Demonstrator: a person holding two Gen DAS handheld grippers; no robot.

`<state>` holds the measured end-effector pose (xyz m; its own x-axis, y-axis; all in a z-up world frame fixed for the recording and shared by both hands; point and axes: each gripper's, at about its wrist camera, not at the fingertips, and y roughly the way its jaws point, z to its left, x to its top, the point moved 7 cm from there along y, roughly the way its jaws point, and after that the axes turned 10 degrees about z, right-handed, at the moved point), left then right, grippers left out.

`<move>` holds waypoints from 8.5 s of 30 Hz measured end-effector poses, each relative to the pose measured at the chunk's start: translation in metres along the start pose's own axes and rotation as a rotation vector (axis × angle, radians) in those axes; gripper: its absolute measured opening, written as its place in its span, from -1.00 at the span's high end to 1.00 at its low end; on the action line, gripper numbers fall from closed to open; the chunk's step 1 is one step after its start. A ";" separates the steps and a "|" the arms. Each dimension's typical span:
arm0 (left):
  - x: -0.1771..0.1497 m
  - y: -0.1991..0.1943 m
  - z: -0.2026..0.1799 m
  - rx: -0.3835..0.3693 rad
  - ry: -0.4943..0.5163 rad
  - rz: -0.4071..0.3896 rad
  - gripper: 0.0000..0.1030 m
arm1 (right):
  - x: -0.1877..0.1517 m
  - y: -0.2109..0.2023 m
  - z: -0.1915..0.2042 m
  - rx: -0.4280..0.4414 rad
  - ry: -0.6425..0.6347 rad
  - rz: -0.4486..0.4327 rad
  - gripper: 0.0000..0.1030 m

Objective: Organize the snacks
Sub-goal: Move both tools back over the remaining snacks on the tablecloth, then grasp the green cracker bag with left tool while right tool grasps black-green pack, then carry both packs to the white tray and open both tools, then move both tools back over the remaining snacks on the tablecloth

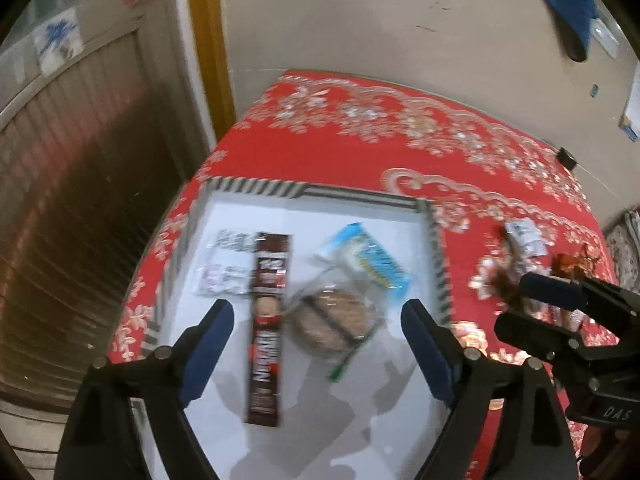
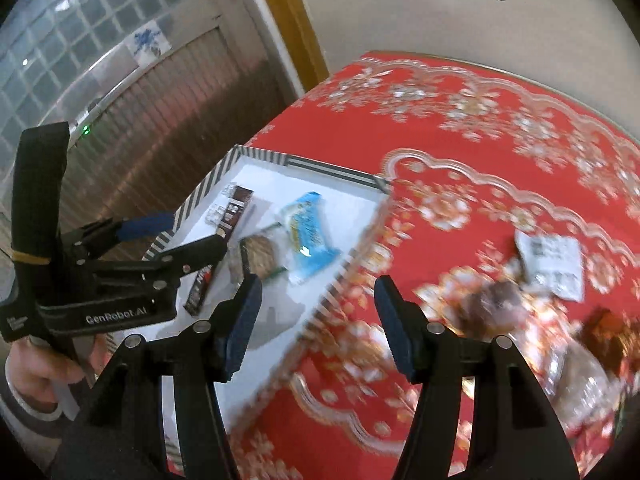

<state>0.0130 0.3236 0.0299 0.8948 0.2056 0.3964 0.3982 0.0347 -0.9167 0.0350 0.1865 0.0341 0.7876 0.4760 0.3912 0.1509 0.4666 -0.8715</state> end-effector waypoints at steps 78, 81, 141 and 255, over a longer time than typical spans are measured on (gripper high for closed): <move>-0.116 0.040 -0.338 -0.348 0.877 0.240 0.01 | -0.163 -0.098 -0.309 -0.298 0.751 -0.105 -0.15; -0.118 0.039 -0.340 -0.320 0.866 0.234 -0.01 | -0.157 -0.096 -0.315 -0.334 0.716 -0.116 0.06; -0.075 0.002 -0.231 -0.185 0.559 0.102 0.08 | -0.151 -0.100 -0.178 -0.173 0.345 -0.041 0.30; -0.028 0.002 -0.020 0.012 0.049 0.035 -0.78 | -0.046 -0.018 -0.018 -0.014 0.035 0.015 -0.13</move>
<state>-0.0070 0.2983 0.0181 0.9170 0.1591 0.3659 0.3643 0.0400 -0.9304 0.0065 0.1431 0.0268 0.8102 0.4563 0.3680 0.1474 0.4491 -0.8813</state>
